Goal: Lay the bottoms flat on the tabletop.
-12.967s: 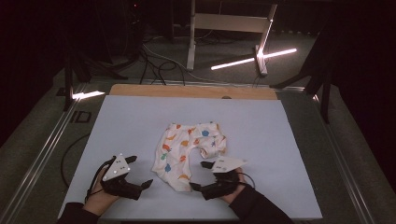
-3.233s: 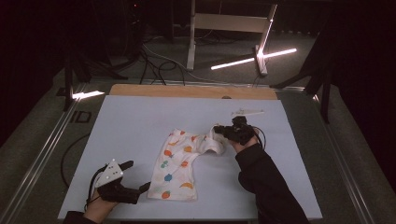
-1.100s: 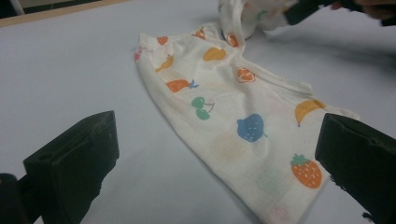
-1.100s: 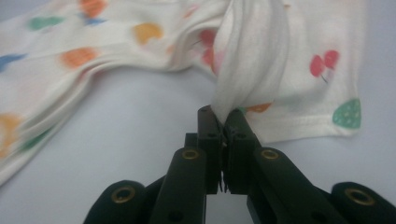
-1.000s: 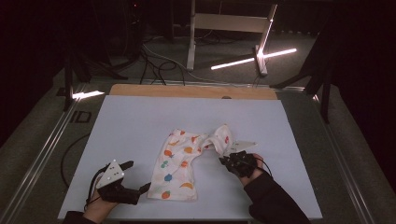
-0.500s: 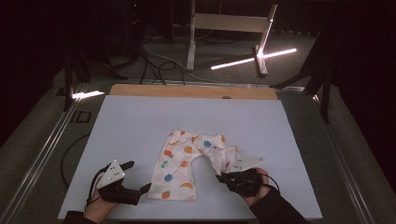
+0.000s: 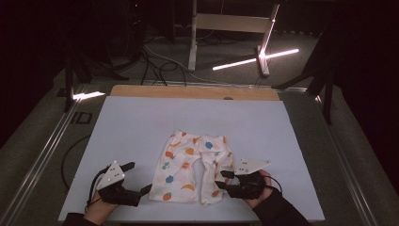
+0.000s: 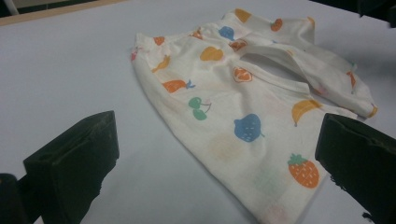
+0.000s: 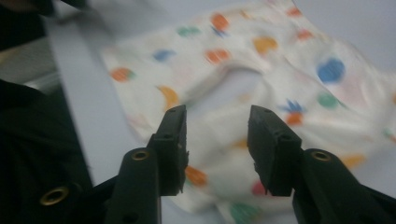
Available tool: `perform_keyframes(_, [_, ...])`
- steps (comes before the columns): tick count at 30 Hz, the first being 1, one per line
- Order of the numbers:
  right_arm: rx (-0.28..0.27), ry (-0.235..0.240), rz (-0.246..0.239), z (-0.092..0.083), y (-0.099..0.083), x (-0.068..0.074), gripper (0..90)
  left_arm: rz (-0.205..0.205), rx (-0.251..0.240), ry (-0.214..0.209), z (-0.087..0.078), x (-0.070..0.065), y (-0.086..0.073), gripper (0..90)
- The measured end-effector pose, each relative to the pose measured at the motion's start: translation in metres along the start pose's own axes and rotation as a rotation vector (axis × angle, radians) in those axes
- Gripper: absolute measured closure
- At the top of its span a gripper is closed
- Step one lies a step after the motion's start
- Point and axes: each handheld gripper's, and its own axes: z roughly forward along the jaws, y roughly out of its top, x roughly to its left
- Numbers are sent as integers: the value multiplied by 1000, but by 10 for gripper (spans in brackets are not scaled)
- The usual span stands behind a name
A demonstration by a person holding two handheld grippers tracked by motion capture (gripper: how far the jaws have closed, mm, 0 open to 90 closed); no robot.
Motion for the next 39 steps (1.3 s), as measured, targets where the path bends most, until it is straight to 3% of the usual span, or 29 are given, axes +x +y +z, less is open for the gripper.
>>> perform_keyframes(2, [11, -28, -6, 1, -8, -4, 599, -1, -2, 0, 0, 0, 0, 4])
perform_keyframes(4, [32, -28, 25, 1, -17, -7, 601, 3, 2, -1, 0, 0, 0, 4])
perform_keyframes(9, [103, -31, 38, 8, -41, -10, 624, 4, 2, -2, 0, 0, 0, 4])
perform_keyframes(12, [122, -27, 49, 13, -45, -11, 625, 4, -5, -2, 0, -1, 1, 4])
perform_keyframes(14, [131, -29, 22, 17, -45, -10, 634, 11, 2, -4, 0, -1, 1, 4])
perform_keyframes(17, [180, -54, -7, 25, -47, -9, 724, 4, -5, -4, 0, 0, 1, 4])
perform_keyframes(19, [180, -73, -2, 24, -47, -10, 859, 7, -1, -4, -1, 0, 0, 4])
perform_keyframes(28, [87, -106, -11, -4, -41, 0, 883, 7, -6, 0, -1, -1, 1, 4])
perform_keyframes(34, [38, -144, 40, -31, -54, 0, 880, 6, -3, -1, -1, -1, 0, 4])
perform_keyframes(39, [-5, -149, 82, -49, -63, 0, 871, 12, 1, -2, 0, -1, 1, 4])
